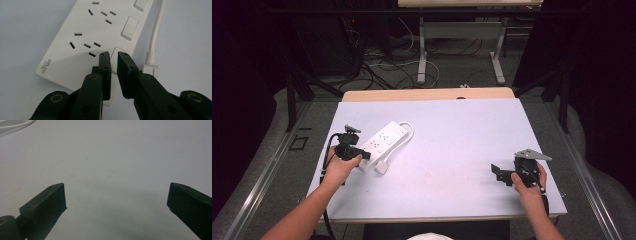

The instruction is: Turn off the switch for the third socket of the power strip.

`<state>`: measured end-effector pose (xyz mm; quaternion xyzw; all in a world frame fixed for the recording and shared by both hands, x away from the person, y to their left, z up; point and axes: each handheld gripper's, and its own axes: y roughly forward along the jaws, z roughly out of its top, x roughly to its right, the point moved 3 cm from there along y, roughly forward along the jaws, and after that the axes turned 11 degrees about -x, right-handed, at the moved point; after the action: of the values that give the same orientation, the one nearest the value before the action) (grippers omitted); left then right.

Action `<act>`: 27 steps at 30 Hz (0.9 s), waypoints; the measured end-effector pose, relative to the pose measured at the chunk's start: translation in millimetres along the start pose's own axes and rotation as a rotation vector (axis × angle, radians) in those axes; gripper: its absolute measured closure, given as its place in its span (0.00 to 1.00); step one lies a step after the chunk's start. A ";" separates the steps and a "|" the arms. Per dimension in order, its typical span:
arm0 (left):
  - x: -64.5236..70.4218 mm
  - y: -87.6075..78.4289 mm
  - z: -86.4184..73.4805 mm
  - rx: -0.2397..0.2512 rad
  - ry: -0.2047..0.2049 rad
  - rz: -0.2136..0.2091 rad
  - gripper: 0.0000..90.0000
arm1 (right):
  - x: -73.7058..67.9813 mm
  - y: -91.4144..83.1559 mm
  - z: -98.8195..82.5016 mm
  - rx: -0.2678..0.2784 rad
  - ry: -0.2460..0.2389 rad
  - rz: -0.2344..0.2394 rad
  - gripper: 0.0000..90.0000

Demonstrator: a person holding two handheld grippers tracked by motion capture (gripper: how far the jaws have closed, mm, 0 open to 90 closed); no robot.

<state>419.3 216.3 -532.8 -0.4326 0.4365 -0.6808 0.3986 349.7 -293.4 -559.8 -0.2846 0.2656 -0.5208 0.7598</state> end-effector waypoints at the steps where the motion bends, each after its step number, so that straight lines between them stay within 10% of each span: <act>1: 0.3 0.9 0.1 -0.001 0.000 0.000 0.91 | 0.2 0.1 0.0 -0.001 -0.001 0.001 0.02; 27: -0.6 4.8 -0.2 -0.003 -0.003 0.026 0.96 | -1.4 1.6 -0.5 -0.014 -0.005 0.010 0.03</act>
<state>420.1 215.5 -537.6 -0.4285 0.4425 -0.6743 0.4073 350.0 -291.7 -561.1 -0.2897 0.2686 -0.5144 0.7612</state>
